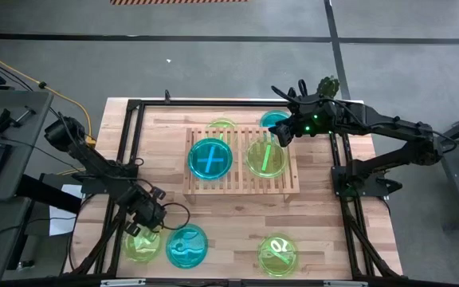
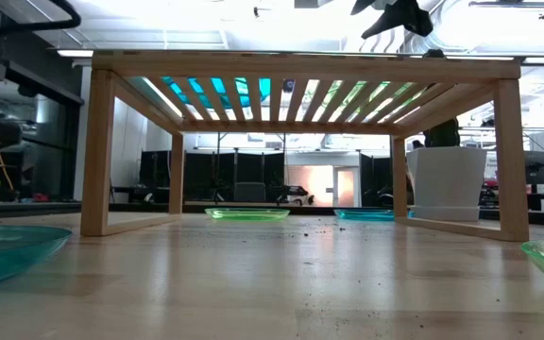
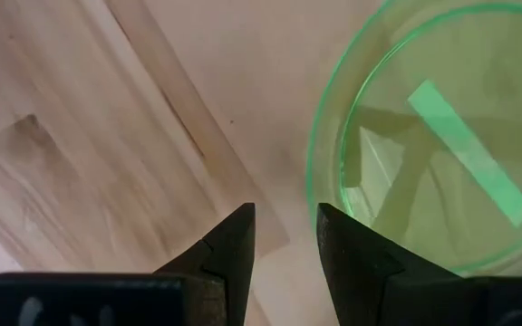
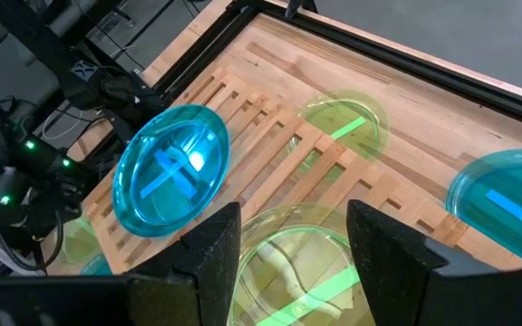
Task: Place and stack plates onto a shelf
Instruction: Stack the green plate on top of the other green plate on the shelf
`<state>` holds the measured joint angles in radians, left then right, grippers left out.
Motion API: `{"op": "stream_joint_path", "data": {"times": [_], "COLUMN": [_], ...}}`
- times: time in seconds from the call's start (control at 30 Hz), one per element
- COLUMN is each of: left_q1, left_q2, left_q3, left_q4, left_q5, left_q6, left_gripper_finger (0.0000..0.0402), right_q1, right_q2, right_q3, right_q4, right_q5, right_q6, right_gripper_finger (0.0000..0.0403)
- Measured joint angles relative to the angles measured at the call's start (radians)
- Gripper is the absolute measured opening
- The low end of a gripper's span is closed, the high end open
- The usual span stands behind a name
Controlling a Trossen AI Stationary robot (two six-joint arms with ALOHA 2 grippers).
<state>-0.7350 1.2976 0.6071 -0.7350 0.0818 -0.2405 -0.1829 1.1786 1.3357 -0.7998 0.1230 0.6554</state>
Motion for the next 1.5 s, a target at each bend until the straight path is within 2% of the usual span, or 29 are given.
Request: {"op": "stream_joint_path", "data": {"times": [0.27, 0.6, 0.83, 1.0, 1.13, 1.2, 1.37, 1.5], "left_q1": [0.003, 0.004, 0.004, 0.005, 0.027, 0.046, 0.074, 0.077], "left_q2": [0.001, 0.005, 0.021, 0.053, 0.057, 0.037, -0.083, -0.220], "left_q3": [-0.003, -0.057, -0.056, -0.053, -0.044, -0.033, 0.028, 0.110], "left_q4": [0.073, 0.111, 0.136, 0.140, 0.118, 0.069, -0.039, -0.165], "left_q5": [0.063, 0.075, 0.076, 0.078, 0.115, 0.157, 0.211, 0.205], "left_q6": [0.009, -0.052, -0.019, -0.031, -0.119, -0.185, -0.299, -0.378], "left_gripper_finger": [0.0108, 0.0108, 0.0106, 0.0079, 0.0025, 0.0007, 0.0001, 0.0001], "right_q1": [0.000, 0.000, 0.000, 0.000, 0.000, 0.000, 0.000, 0.000], "right_q2": [0.000, 0.000, 0.000, 0.000, 0.000, 0.000, 0.000, 0.000], "right_q3": [0.000, 0.000, 0.000, 0.000, 0.000, 0.000, 0.000, 0.000], "right_q4": [-0.001, -0.006, -0.009, -0.012, -0.012, -0.012, -0.013, -0.013], "right_q5": [0.000, 0.000, 0.001, 0.001, 0.001, 0.001, 0.001, 0.001], "right_q6": [-0.001, -0.001, -0.007, -0.008, -0.009, -0.009, -0.028, -0.043], "right_gripper_finger": [0.0183, 0.0183, 0.0183, 0.0183, 0.0183, 0.0183, 0.0183, 0.0183]}}
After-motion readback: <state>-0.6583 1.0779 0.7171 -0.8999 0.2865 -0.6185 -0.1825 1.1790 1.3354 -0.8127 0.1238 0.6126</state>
